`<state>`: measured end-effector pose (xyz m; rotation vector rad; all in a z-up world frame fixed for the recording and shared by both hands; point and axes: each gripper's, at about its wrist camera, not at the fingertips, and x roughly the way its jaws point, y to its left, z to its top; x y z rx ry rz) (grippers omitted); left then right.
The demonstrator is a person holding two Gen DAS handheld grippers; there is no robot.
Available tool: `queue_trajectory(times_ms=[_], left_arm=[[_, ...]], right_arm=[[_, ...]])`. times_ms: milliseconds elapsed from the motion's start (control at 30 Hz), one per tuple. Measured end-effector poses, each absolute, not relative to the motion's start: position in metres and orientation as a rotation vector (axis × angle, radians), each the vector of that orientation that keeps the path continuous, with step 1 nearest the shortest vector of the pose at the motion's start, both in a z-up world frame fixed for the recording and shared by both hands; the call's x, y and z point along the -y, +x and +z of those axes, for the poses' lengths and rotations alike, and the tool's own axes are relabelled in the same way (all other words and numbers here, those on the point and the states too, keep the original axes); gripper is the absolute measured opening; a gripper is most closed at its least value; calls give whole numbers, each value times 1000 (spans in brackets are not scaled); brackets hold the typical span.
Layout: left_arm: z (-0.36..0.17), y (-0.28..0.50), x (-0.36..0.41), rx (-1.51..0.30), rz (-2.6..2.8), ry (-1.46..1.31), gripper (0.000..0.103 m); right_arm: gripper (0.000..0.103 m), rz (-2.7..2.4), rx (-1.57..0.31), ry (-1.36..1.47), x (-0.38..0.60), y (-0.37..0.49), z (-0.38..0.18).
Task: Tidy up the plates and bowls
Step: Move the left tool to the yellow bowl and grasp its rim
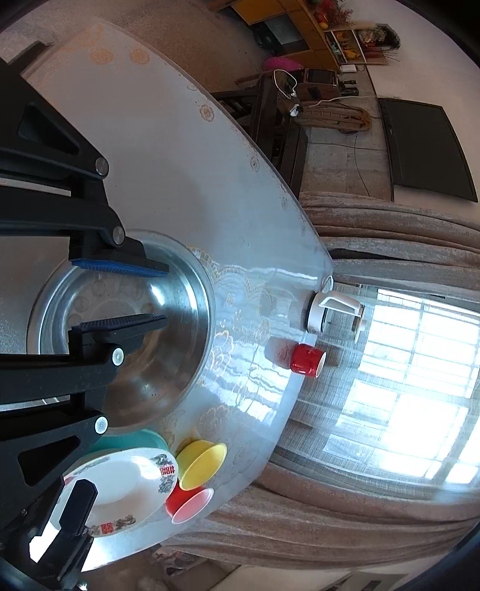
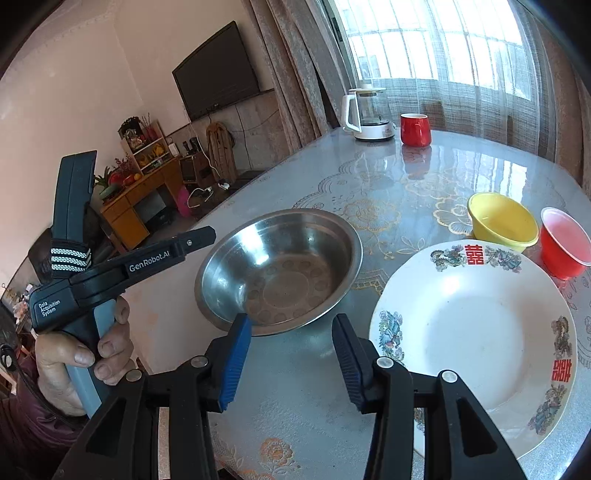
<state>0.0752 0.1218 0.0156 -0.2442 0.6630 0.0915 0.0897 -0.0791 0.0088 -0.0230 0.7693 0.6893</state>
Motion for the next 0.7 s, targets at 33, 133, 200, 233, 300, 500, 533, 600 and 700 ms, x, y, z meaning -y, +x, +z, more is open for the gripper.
queue_trajectory(times_ms=[33,133,200,233,300,500,533,600,700], left_arm=[[17,77,-115,-663,68,-237,21],[18,84,-93,-678,5,-214,24],[19,89,-79,-697,-30,-199,24],[20,90,-73,-697,-44,-188,24],[22,91,-59,-693,-67,-161,24],[19,97,-30,-723,-126,-114,26],[18,98,-26,-728,-131,-108,26],[16,102,-21,-742,-130,-100,26],[13,111,-16,-763,-127,-102,26]], right_arm=[[46,688,-764,-7,83,90,10],[46,654,-748,27,96,90,13],[46,614,-736,52,106,91,17],[46,601,-728,72,112,92,19],[46,572,-723,98,121,95,22],[46,508,-709,186,148,104,27],[46,495,-710,197,151,105,26],[46,477,-712,210,157,109,25],[45,440,-718,225,168,117,24]])
